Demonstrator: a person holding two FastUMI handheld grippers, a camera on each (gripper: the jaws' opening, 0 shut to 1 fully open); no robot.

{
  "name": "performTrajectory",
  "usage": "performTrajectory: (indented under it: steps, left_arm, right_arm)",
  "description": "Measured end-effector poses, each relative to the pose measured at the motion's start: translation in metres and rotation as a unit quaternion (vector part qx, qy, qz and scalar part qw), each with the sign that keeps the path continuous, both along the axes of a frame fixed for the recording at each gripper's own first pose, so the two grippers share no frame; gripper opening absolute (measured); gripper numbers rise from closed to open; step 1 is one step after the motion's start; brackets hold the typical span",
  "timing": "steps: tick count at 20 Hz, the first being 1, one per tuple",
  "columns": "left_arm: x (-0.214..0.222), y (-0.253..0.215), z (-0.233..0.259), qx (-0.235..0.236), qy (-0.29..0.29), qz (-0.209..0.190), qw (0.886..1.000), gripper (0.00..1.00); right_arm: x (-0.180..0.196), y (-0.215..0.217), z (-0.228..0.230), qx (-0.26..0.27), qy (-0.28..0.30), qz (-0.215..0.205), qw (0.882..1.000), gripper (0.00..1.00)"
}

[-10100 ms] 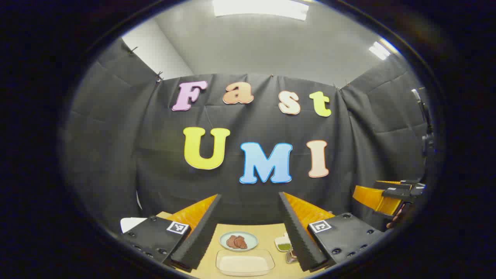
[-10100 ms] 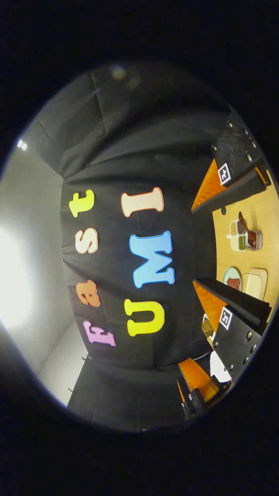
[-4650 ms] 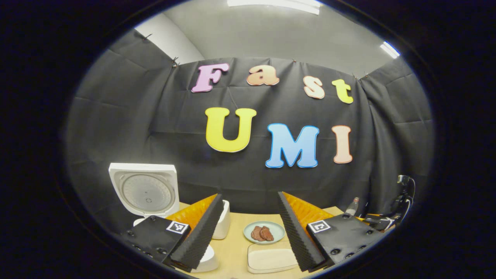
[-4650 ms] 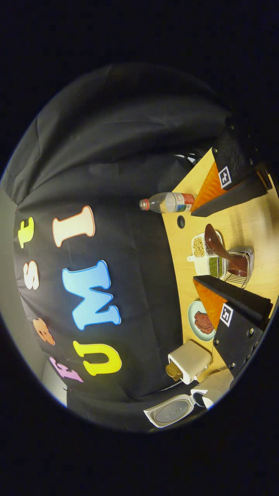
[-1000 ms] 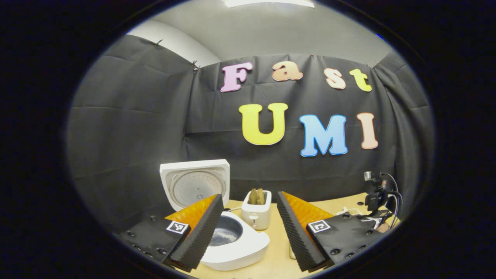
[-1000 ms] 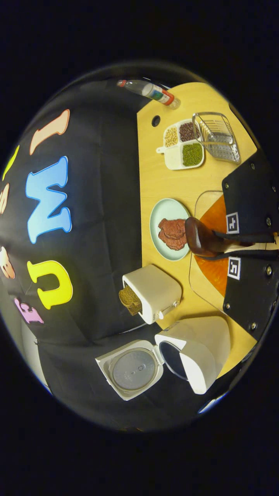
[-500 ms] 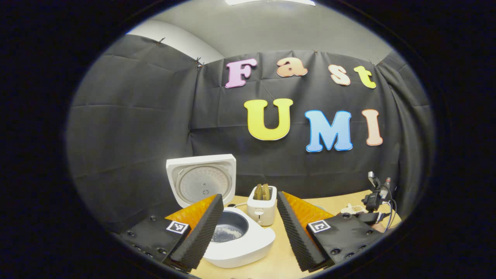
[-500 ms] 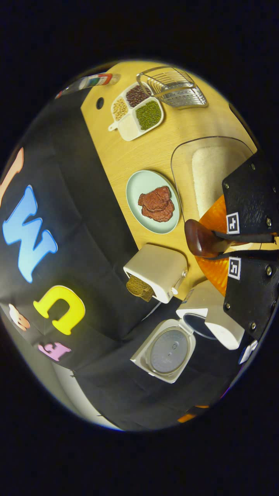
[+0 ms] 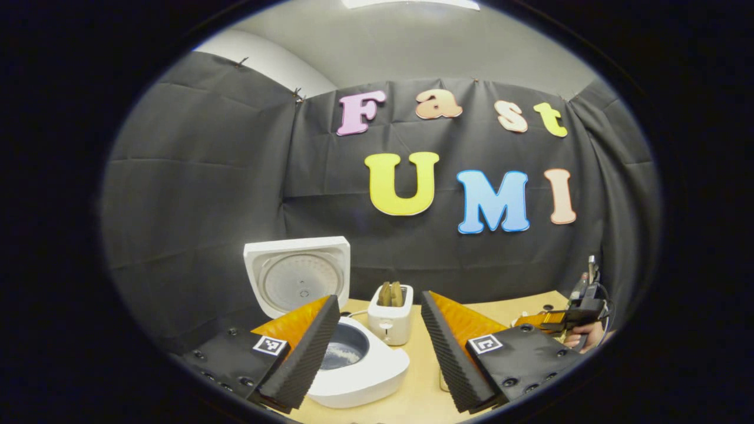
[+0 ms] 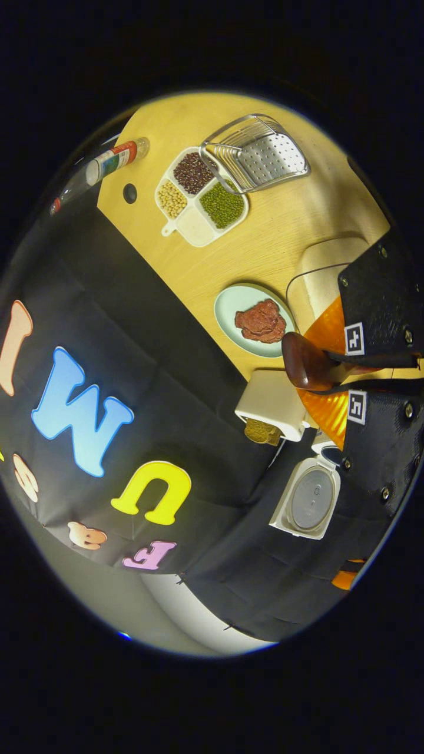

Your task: Close the left gripper, press the button to open the rice cooker; take a wooden spoon from the chopstick holder with the right hand, scoop a spoonful of rice and pour it into the rice cooker, then put the wooden spoon back into the chopstick holder.

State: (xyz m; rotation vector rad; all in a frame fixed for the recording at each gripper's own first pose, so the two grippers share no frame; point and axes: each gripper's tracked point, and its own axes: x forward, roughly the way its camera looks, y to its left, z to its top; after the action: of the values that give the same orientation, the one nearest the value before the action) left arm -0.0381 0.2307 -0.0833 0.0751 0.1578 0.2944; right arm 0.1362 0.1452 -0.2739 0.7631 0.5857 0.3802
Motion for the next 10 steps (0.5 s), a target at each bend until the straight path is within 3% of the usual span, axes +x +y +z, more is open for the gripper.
performTrajectory:
  steps: [5,10]
  left_arm:
    - [0.012,-0.007,0.007,-0.003,-0.012,-0.013,1.000,0.97]
    - [0.017,-0.008,0.009,-0.001,-0.020,-0.028,0.999,0.96]
  right_arm:
    - [-0.001,-0.008,0.047,0.075,-0.019,-0.022,0.997,0.07]
    - [-0.004,-0.007,0.097,0.167,-0.033,-0.040,0.985,0.07]
